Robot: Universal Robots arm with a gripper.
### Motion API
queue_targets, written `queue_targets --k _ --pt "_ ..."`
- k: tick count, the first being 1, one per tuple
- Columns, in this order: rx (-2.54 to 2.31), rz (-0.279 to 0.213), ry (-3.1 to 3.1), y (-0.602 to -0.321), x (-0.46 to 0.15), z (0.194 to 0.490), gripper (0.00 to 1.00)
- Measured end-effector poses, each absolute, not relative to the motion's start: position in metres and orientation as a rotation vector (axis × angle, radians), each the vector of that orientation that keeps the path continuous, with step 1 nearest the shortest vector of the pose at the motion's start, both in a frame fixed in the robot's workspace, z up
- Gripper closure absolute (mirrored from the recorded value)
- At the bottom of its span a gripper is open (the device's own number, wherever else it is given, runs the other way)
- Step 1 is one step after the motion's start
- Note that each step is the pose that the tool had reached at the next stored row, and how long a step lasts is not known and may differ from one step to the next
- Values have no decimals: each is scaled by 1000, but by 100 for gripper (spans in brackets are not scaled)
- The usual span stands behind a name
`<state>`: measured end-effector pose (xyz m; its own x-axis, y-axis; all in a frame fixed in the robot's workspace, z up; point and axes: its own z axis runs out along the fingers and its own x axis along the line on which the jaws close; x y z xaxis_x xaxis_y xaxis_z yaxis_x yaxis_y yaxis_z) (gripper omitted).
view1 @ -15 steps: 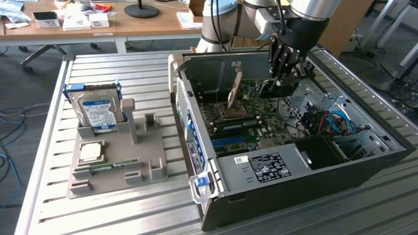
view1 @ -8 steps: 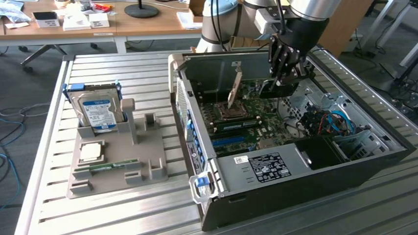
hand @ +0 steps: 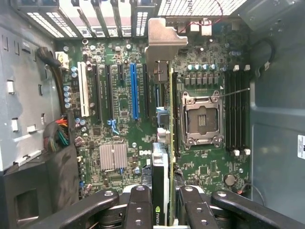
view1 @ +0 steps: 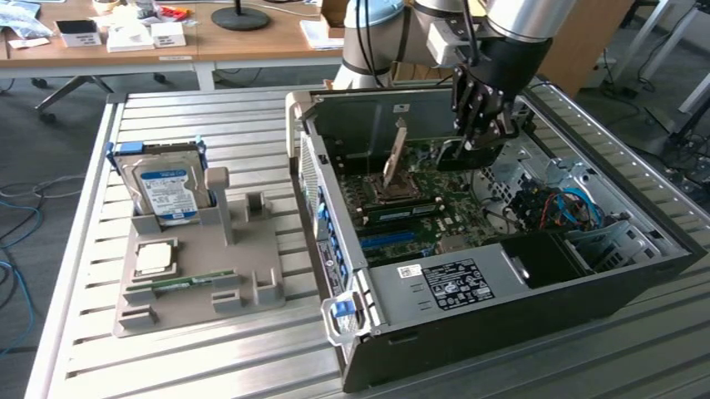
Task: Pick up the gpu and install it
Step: 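Insert the gpu into the slot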
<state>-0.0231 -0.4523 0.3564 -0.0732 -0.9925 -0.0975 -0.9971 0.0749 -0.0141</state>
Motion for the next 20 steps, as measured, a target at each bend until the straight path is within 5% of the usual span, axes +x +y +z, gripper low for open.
queue_targets --k 20 --pt "-2099 74 2237 -452 -24 341 73"
